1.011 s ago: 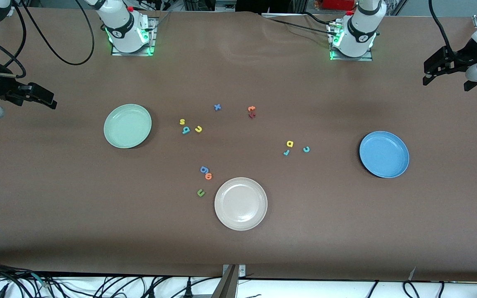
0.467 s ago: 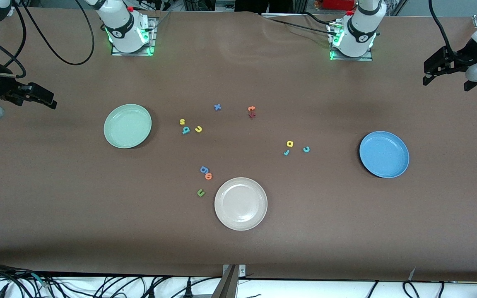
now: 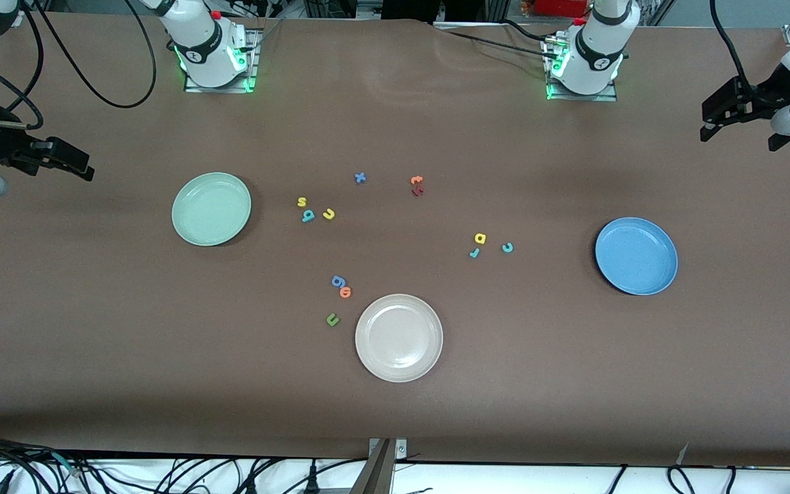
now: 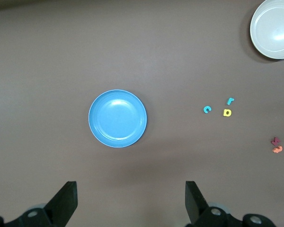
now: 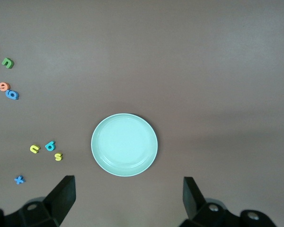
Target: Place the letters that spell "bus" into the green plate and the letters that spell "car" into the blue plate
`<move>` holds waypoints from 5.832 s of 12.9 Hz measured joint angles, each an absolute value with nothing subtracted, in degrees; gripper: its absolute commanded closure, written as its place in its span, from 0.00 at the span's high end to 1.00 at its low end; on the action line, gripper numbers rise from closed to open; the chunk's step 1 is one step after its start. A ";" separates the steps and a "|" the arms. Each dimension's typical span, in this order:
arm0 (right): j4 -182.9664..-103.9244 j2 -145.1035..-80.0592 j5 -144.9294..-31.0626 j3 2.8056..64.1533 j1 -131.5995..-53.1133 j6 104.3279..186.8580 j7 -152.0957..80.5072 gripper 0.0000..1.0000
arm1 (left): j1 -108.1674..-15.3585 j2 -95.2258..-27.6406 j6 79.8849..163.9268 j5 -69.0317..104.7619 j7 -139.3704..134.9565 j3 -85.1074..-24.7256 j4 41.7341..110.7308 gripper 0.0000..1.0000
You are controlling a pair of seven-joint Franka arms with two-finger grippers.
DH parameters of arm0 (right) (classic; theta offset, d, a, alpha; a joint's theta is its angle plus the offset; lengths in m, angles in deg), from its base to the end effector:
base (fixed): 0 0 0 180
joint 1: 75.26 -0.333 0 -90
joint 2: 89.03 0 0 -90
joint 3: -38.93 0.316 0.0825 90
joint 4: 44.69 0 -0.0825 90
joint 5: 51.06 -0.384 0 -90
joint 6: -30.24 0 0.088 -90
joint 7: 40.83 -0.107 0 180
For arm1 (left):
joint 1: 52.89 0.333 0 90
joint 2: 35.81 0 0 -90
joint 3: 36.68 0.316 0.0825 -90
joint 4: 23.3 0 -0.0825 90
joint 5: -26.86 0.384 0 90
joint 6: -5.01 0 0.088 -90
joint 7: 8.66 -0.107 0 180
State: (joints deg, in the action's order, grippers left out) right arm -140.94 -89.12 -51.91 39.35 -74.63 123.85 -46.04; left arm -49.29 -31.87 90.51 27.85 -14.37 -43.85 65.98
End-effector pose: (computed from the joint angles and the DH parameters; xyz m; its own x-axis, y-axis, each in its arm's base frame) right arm 0.5566 -0.0005 0.5774 0.9942 -0.0954 -0.0488 -0.0960 -0.9953 -0.0104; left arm 0.5240 -0.0334 0.6603 0.9872 -0.1596 -0.0003 -0.1596 -0.9868 -0.0259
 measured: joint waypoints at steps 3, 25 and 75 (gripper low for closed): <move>-140.94 -89.12 -51.91 39.35 -74.63 123.85 -46.04 1.00 | -49.29 -31.87 90.51 27.85 -14.37 -43.85 65.98 1.00; -140.94 -89.12 -51.91 39.35 -74.64 123.74 -46.04 1.00 | -49.26 -31.87 90.51 27.85 -14.37 -43.78 65.98 1.00; -163.56 -118.43 -52.02 42.39 -110.61 174.96 -47.37 0.43 | -62.28 -54.44 118.14 24.97 -13.30 -38.29 82.28 0.99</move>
